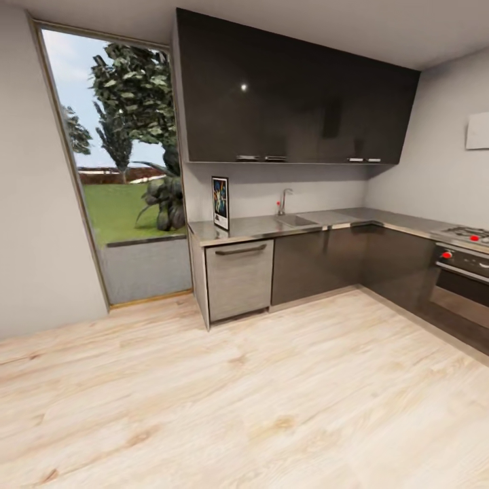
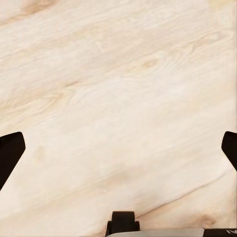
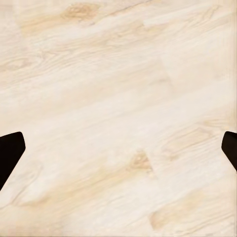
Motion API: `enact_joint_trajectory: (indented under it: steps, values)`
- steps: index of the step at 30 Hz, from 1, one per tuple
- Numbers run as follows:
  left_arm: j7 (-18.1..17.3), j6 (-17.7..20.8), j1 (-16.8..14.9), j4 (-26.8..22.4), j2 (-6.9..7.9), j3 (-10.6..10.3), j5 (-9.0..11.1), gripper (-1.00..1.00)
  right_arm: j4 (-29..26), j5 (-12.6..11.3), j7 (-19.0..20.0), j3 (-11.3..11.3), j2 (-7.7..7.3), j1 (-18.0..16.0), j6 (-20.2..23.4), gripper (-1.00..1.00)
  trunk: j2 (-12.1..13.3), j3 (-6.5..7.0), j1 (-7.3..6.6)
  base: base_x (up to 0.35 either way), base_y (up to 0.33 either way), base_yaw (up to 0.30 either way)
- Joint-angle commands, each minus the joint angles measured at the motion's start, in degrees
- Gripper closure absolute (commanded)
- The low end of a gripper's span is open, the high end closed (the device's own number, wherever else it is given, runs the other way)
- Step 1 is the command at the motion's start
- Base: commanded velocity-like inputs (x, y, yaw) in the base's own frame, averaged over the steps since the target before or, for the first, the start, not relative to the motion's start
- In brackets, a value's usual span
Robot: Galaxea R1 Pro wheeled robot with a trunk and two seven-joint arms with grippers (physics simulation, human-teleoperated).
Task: Pick up the poster from the kitchen countertop and hang it on one of the wall nails in the kitchen.
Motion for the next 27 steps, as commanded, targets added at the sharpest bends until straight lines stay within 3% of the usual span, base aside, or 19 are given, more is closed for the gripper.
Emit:
enact_joint_trajectory:
  steps: [1, 27]
  values:
    - [-0.02, -0.08, 0.02, -0.07, 0.01, 0.0, 0.01, -1.0, 0.05, 0.05, -0.04, 0.02, 0.0, -0.03, -0.18, -1.0, -0.03, -0.05, 0.03, 0.302, -0.193, 0.0]
    - [0.0, -0.08, 0.02, -0.02, 0.01, 0.0, 0.01, -1.0, 0.05, 0.05, -0.04, 0.04, 0.01, -0.03, -0.18, -1.0, -0.03, -0.05, 0.03, 0.285, -0.214, 0.001]
